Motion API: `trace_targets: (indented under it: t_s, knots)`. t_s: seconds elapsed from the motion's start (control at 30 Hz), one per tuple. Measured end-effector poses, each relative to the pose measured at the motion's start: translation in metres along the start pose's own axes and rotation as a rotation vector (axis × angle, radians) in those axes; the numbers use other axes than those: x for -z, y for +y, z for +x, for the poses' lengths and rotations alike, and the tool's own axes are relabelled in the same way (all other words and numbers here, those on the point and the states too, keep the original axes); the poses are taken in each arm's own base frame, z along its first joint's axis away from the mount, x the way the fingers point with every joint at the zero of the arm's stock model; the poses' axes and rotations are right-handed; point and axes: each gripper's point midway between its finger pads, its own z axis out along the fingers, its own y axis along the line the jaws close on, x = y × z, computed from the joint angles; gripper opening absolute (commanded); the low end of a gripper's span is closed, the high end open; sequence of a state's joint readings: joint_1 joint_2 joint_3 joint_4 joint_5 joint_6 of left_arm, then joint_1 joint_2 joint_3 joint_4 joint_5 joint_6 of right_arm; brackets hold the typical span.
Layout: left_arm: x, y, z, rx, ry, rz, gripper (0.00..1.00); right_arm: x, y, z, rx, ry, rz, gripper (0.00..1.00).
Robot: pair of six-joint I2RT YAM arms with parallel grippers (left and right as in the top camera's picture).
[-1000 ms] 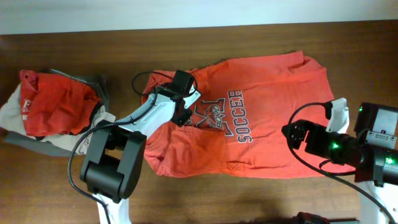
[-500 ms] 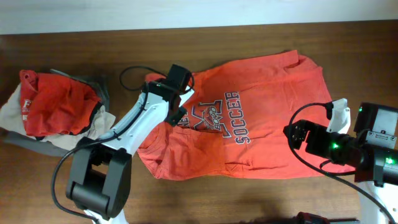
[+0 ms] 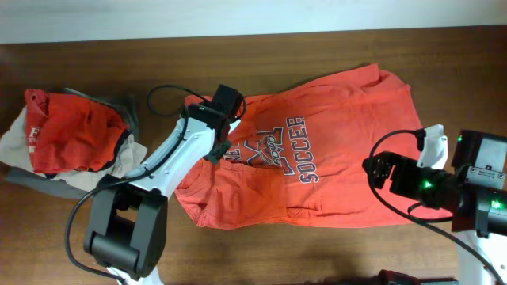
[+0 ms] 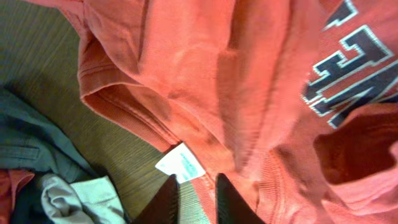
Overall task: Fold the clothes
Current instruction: 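Grasp the left side with left gripper and right shoulder with right gripper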
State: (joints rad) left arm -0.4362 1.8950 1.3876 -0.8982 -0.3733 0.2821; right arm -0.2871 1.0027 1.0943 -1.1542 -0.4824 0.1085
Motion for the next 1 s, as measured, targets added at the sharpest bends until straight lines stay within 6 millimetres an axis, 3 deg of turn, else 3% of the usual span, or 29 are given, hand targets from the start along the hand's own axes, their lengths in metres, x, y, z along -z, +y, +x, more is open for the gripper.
trace_targets:
  t_s: [0.13,0.17,0.23,0.3,0.5,0.7,0.87,1.0]
  knots:
    - [0.0,0.003,0.003,0.015,0.015,-0.018,0.05,-0.003,-0.003,-0.002,-0.004,0.007,0.009,0.99]
    - [0.0,0.004,0.004,0.02,0.015,-0.018,0.1,-0.005,-0.004,-0.002,-0.007,0.014,0.01,0.99]
    - [-0.001,0.002,0.0,0.036,0.001,-0.003,0.36,-0.009,-0.006,-0.006,-0.008,0.012,0.013,0.99]
    - [-0.001,-0.005,-0.009,0.061,-0.042,0.047,0.48,-0.013,-0.007,-0.016,0.003,-0.009,0.01,0.99]
    - [0.005,-0.025,-0.038,0.089,-0.167,0.182,0.51,-0.036,-0.017,-0.034,-0.035,-0.001,0.013,0.99]
    - [0.014,-0.036,-0.066,0.097,-0.292,0.273,0.6,-0.076,-0.044,-0.039,-0.162,0.088,0.06,0.99]
    - [0.017,-0.042,-0.091,0.075,-0.398,0.317,0.61,-0.083,-0.038,-0.063,-0.134,0.011,0.008,0.99]
    - [-0.002,-0.054,-0.098,0.036,-0.397,0.334,0.6,-0.083,-0.03,-0.076,-0.106,-0.038,-0.04,0.99]
